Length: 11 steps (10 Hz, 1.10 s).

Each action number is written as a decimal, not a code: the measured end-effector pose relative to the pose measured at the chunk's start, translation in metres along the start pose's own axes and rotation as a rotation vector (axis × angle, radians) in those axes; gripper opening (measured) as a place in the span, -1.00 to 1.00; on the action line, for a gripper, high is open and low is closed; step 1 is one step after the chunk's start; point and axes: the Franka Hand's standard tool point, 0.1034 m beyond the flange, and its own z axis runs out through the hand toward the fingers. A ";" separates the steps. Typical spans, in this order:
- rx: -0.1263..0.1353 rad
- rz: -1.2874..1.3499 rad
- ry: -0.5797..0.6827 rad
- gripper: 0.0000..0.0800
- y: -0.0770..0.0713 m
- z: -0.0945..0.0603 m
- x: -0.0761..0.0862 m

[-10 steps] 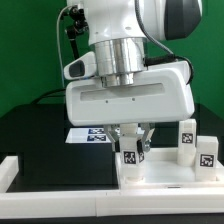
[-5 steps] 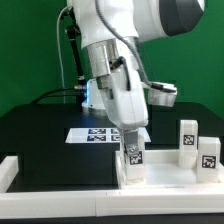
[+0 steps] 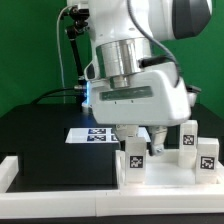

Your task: Assemble square table

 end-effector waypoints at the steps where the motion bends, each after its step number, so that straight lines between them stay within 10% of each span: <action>1: 0.002 -0.051 0.006 0.60 0.001 0.000 0.002; 7: -0.069 -0.731 0.002 0.62 0.005 0.002 0.005; 11: -0.067 -0.589 0.008 -0.26 0.006 0.002 0.006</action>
Offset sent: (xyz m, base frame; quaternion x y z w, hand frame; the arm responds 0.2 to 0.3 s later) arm -0.0031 -0.0188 -0.0011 -0.0772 0.0381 -0.5226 0.8482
